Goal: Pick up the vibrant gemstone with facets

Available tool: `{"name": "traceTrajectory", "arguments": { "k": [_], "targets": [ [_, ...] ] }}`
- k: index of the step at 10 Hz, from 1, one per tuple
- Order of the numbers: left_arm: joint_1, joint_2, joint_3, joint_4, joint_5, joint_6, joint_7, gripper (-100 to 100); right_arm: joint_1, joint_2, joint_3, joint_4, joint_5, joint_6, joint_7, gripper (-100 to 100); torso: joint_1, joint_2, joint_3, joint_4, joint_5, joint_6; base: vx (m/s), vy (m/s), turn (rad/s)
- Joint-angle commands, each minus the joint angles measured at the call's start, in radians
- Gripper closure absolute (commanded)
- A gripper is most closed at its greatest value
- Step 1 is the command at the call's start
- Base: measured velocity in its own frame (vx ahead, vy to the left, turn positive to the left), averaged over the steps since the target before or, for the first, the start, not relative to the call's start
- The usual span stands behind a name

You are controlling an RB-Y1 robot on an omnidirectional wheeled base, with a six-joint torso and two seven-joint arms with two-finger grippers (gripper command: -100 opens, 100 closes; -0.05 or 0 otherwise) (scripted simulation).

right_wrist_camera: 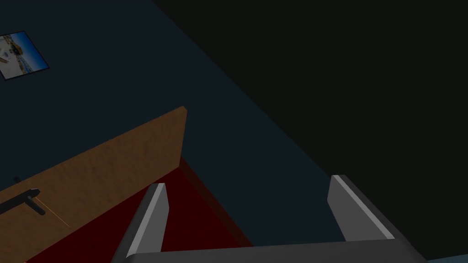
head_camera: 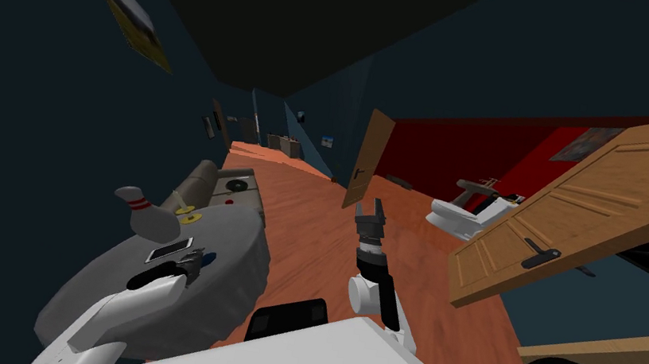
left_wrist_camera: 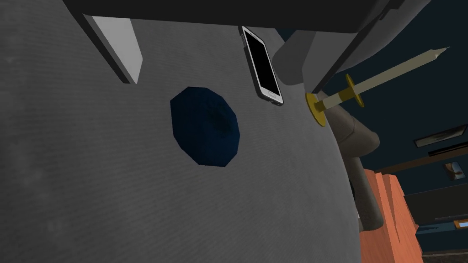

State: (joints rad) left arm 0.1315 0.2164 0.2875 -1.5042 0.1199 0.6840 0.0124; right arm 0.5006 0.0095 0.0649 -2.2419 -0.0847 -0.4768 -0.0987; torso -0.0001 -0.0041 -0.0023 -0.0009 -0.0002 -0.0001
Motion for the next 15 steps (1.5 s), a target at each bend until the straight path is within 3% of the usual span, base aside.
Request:
{"name": "traceTrajectory", "arguments": {
  "k": [1, 4, 5, 6, 7, 10, 11, 12, 15],
  "targets": [
    [-0.010, 0.002, 0.007, 0.017, 0.012, 0.033, -0.004, -100, 0.000, 0.000, 0.000, 0.000, 0.000, 0.000, 0.000, 0, 0.000, 0.000, 0.000, 0.000, 0.000, 0.000, 0.059, 0.001, -0.031],
    [-0.032, 0.001, 0.019, 0.061, 0.038, 0.086, -0.013, -100, 0.000, 0.000, 0.000, 0.000, 0.000, 0.000, 0.000, 0, 0.000, -0.001, 0.000, 0.000, 0.000, 0.000, 0.068, -0.001, -0.038],
    [-0.032, 0.004, 0.018, 0.060, 0.035, 0.071, -0.012, -100, 0.000, 0.000, 0.000, 0.000, 0.000, 0.000, 0.000, 0, 0.000, 0.000, 0.000, 0.000, 0.000, 0.000, 0.028, 0.001, -0.007],
    [-0.033, 0.004, 0.018, 0.062, 0.036, 0.074, -0.013, 0, 0.000, 0.000, 0.000, 0.000, 0.000, 0.000, 0.000, 0, 0.000, 0.002, 0.001, 0.000, 0.000, 0.000, 0.006, 0.000, 0.001],
    [-0.040, 0.001, 0.014, 0.096, 0.031, 0.045, -0.011, -100, 0.000, 0.000, 0.000, 0.000, 0.000, 0.000, 0.000, 0, 0.000, 0.003, 0.002, 0.001, 0.000, 0.000, 0.029, 0.020, 0.008],
    [-0.051, -0.004, 0.007, 0.146, 0.023, 0.001, -0.009, -100, 0.000, 0.000, 0.000, 0.000, 0.000, 0.000, 0.000, 0, 0.002, 0.002, 0.001, 0.000, 0.000, 0.000, 0.040, 0.029, 0.004],
    [-0.048, -0.003, 0.008, 0.135, 0.025, 0.012, -0.010, -100, 0.000, 0.000, 0.000, 0.000, 0.000, 0.000, 0.000, 0, 0.002, 0.002, 0.001, 0.000, 0.000, 0.000, 0.014, 0.010, -0.001],
    [-0.049, -0.003, 0.008, 0.137, 0.025, 0.008, -0.010, 100, 0.000, 0.000, 0.000, 0.000, 0.000, 0.000, 0.000, 0, 0.001, 0.003, 0.002, 0.001, 0.000, 0.000, 0.000, 0.000, 0.000],
    [-0.049, -0.003, 0.009, 0.136, 0.025, 0.007, -0.009, 100, 0.000, 0.000, 0.000, 0.000, 0.000, 0.000, 0.000, 0, 0.000, 0.003, 0.002, 0.000, 0.000, 0.000, 0.000, 0.000, 0.000]
  ]
}}
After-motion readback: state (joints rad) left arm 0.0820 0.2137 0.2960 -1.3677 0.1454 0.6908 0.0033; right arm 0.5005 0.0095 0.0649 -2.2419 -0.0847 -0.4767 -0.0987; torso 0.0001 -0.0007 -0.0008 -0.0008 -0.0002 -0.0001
